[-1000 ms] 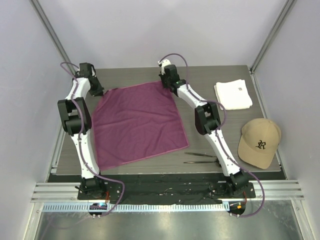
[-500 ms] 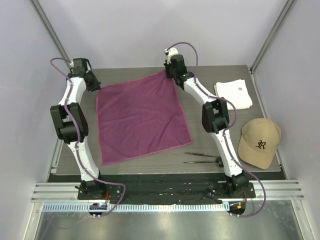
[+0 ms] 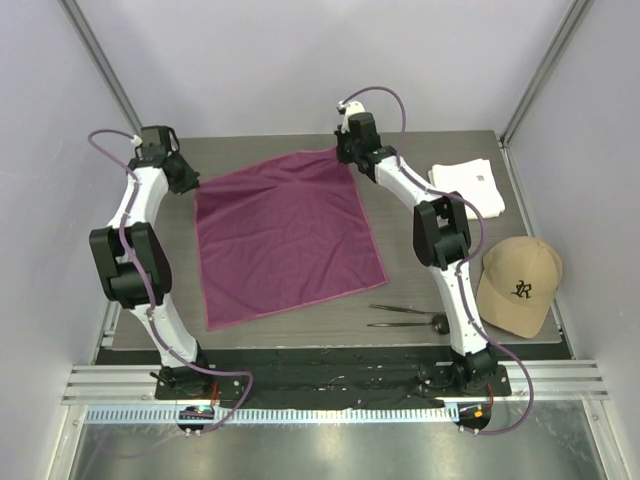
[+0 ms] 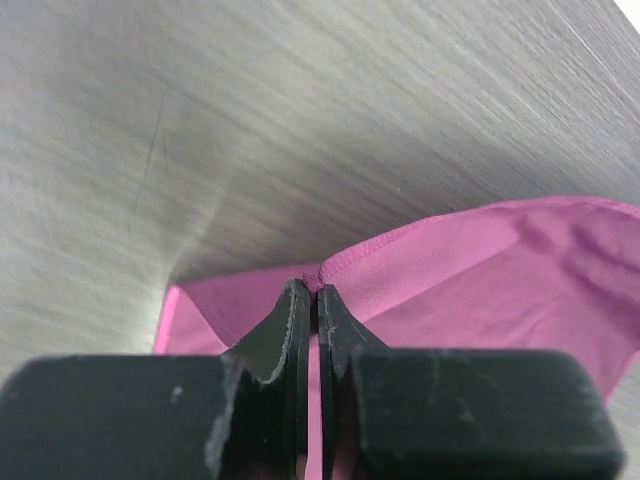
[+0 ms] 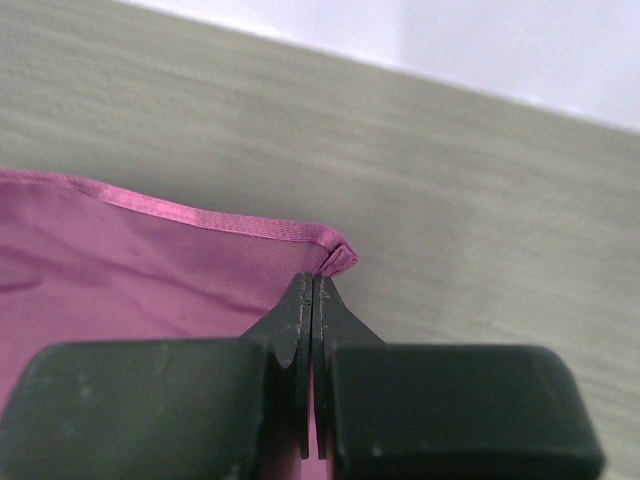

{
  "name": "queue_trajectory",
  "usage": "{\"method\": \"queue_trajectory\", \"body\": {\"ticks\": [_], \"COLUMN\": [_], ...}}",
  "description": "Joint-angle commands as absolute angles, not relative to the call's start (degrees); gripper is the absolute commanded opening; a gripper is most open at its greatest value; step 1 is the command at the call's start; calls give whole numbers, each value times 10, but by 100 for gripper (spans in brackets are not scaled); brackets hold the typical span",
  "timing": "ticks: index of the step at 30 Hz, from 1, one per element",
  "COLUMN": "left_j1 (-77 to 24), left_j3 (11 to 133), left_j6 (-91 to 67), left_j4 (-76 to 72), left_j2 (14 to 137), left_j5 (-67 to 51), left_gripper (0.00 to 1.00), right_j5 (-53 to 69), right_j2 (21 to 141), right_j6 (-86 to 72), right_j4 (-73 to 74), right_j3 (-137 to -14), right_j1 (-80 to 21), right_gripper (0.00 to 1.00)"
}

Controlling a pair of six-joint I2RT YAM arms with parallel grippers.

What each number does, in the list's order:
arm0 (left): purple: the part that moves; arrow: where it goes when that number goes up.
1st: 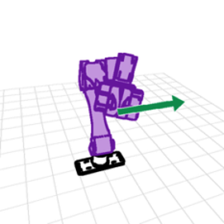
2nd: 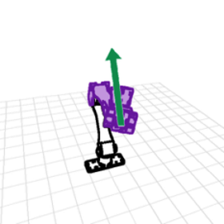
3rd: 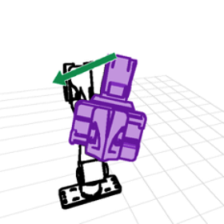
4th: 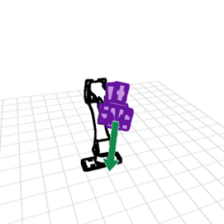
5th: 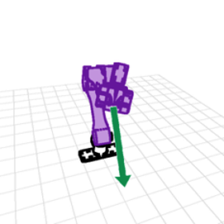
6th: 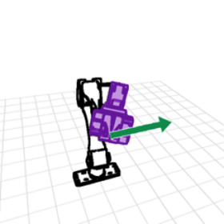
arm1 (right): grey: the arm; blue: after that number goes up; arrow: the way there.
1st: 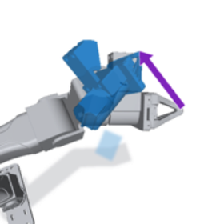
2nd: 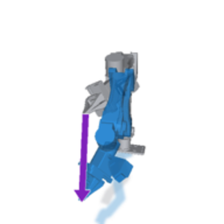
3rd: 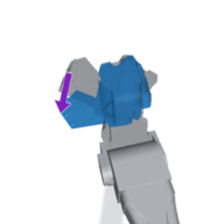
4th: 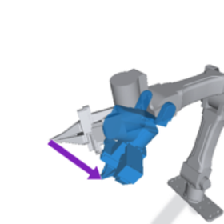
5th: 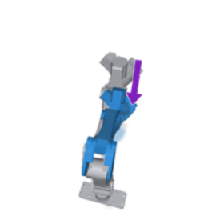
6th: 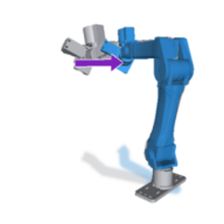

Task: Fold the napkin into a case and place the utensils inside
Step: Fold and flatten the napkin at the center of the board.

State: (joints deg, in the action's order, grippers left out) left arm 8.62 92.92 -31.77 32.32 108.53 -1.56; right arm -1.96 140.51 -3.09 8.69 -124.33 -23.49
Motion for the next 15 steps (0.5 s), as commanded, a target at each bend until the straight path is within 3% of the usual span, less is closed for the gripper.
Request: {"method": "queue_trajectory", "body": {"ticks": [1, 15], "left_j1": [85, 77], "left_j3": [884, 687], "left_j6": [-366, -414], "left_j4": [320, 363], "left_j2": [1010, 831], "left_j5": [-4, -16], "left_gripper": [0, 0], "right_j5": [-11, 11], "right_j2": [1303, 1058], "right_j6": [-82, -157], "right_j4": [88, 135], "right_j3": [-1194, -874], "right_j1": [-235, -234], "right_gripper": [1, 1]}}
